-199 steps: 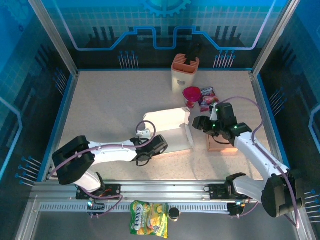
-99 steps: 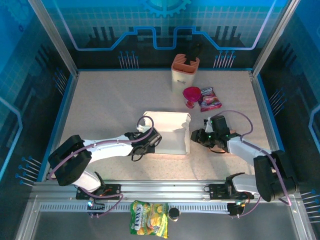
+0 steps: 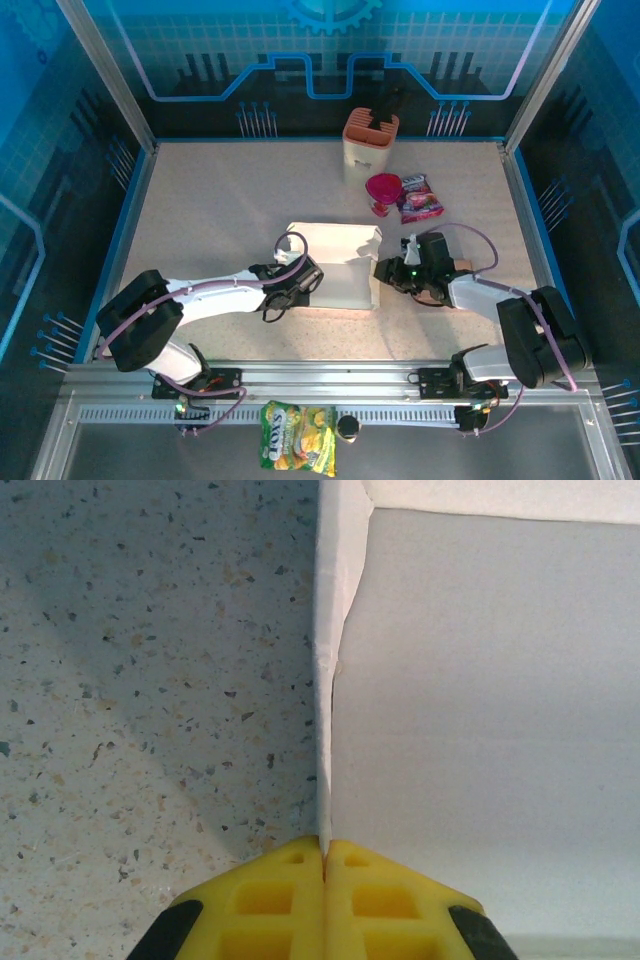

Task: Fold the paper box

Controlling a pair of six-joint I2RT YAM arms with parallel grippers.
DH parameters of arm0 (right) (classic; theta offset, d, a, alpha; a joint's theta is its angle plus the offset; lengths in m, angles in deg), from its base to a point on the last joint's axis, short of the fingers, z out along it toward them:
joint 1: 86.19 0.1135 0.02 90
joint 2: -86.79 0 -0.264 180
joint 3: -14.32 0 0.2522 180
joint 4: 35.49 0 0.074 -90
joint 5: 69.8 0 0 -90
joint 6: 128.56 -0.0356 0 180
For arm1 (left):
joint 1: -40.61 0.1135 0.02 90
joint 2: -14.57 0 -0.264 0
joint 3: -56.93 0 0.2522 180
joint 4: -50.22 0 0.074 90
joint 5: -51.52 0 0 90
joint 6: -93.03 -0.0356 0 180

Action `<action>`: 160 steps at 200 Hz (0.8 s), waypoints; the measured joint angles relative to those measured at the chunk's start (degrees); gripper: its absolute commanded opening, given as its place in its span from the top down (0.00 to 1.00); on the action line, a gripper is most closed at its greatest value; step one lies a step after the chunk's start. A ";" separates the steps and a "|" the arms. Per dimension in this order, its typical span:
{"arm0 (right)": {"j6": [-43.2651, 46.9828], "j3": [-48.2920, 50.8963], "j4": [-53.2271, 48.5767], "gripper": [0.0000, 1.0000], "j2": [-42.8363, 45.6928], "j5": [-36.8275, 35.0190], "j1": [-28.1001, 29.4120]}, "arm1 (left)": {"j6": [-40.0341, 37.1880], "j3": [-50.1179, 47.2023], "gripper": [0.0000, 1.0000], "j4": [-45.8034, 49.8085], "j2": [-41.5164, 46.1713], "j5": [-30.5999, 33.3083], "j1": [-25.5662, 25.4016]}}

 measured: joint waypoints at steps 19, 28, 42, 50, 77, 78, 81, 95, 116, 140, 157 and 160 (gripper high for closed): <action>-0.39 0.00 -0.17 0.65 0.20 -0.31 0.44 | -0.02 0.00 1.00 0.00 0.00 0.00 0.00; -0.37 0.00 -0.68 0.63 0.81 -0.70 0.57 | 0.00 0.00 1.00 0.00 0.00 0.00 0.00; -0.15 0.13 -2.71 0.59 2.91 -1.88 0.87 | 0.00 0.00 1.00 -0.04 0.00 -0.02 0.00; 0.17 0.35 -4.24 0.57 4.94 -2.75 0.98 | 0.00 0.00 1.00 -0.04 0.00 -0.02 0.00; 1.40 0.76 -8.50 0.52 11.28 -5.53 1.16 | 0.00 0.00 1.00 -0.07 0.00 -0.02 0.00; 1.40 0.76 -8.57 0.52 11.37 -5.60 1.16 | 0.00 0.00 1.00 -0.09 0.00 -0.02 0.00; 1.49 0.76 -8.79 0.52 11.58 -5.70 1.16 | 0.00 0.00 1.00 -0.07 0.00 -0.02 0.00; 1.84 0.87 -9.11 0.51 11.32 -6.01 1.16 | -0.02 0.00 1.00 -0.09 0.00 -0.04 0.00; 1.79 2.08 -7.93 0.52 8.48 -5.64 1.20 | 0.00 0.00 1.00 -0.09 0.00 -0.04 0.00; 1.46 3.21 -6.58 0.54 4.68 -4.85 1.33 | 0.00 0.00 1.00 -0.09 0.00 -0.04 0.00; 0.92 3.45 -4.74 0.57 3.23 -4.28 1.55 | 0.00 0.00 1.00 -0.09 0.00 -0.04 0.00; 0.92 3.45 -4.31 0.57 3.02 -4.13 1.57 | 0.00 0.00 1.00 -0.09 0.00 -0.04 0.00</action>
